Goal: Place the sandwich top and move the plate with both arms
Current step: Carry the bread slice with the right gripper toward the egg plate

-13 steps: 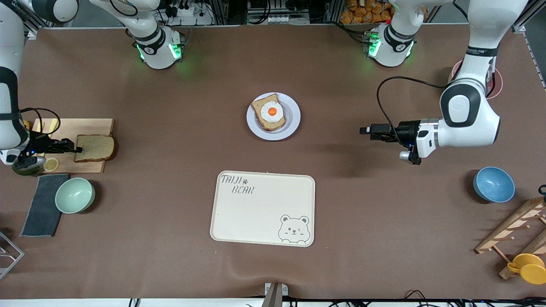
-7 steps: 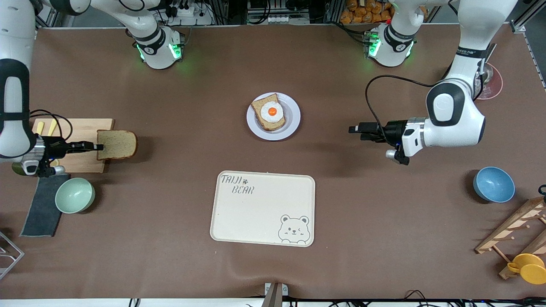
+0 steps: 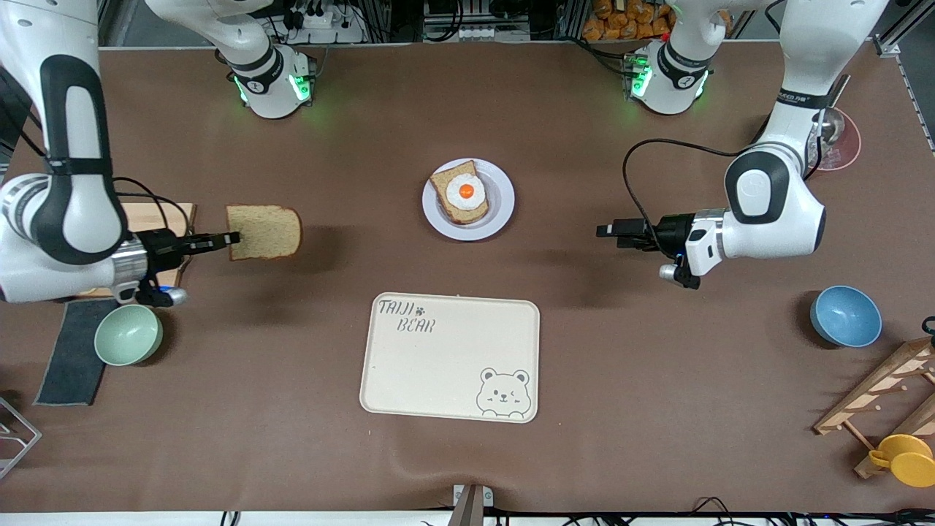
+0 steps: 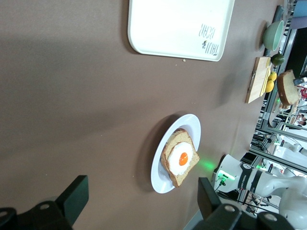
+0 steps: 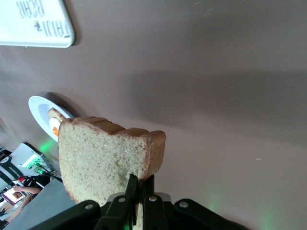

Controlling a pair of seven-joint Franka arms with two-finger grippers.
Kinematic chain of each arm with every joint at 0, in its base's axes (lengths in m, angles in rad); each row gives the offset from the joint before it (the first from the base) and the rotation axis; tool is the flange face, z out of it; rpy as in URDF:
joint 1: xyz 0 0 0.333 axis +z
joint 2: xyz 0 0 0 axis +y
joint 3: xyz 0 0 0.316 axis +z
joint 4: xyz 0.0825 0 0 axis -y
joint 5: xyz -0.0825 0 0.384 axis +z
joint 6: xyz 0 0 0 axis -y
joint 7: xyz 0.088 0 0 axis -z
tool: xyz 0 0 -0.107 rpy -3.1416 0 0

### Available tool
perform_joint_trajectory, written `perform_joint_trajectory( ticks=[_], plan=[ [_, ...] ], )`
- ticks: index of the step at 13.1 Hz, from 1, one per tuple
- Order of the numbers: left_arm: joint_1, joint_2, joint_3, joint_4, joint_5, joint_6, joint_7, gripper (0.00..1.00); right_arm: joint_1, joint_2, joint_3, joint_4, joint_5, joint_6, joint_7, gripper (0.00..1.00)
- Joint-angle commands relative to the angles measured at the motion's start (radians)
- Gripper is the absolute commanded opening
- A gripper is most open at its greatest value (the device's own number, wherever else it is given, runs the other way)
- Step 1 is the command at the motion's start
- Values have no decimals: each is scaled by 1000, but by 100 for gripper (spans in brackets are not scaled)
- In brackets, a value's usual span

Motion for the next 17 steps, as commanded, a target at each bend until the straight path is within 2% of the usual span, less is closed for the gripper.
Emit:
perform_joint_trajectory(
  ticks=[1, 2, 4, 6, 9, 12, 13, 17],
  plan=[
    [-12, 12, -2, -3, -14, 15, 9, 100, -17, -60, 153, -23, -12, 72, 203, 0],
    [-10, 6, -2, -11, -12, 14, 4, 100, -22, -80, 235, -44, -12, 128, 281, 0],
    [-13, 4, -4, -20, -12, 14, 3, 100, -56, -85, 353, -66, -9, 198, 313, 0],
    [-26, 7, -1, -18, -11, 20, 1, 100, -59, -103, 469, -128, -10, 338, 386, 0],
    [-20, 18, -1, -15, -6, 20, 7, 100, -62, -98, 611, -197, -13, 472, 473, 0],
    [-17, 24, -1, -15, -3, 20, 13, 100, -85, -97, 714, -204, -30, 492, 575, 0],
    [-18, 30, -1, -14, -4, 20, 13, 100, -79, -92, 722, -205, -39, 498, 583, 0],
    [-18, 38, -2, -12, -3, 20, 15, 100, -68, -80, 816, -222, -91, 558, 667, 0]
  ],
)
